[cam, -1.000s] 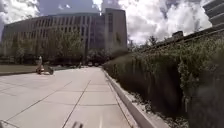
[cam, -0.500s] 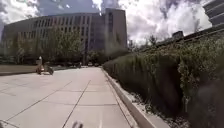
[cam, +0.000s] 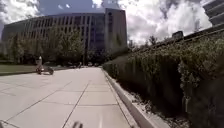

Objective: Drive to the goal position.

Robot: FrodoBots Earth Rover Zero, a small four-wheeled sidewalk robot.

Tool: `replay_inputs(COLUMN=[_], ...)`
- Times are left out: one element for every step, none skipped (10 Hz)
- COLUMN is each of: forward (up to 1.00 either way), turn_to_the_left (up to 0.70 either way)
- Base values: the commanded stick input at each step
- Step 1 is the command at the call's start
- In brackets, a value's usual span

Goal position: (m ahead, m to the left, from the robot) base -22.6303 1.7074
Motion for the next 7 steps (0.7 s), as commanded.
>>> replay_inputs(forward=[0.7,0.7,0.7,0.7,0.7,0.7,0.29], turn_to_the_left=[0.35,0.35,0.35,0.35,0.35,0.35,0.24])
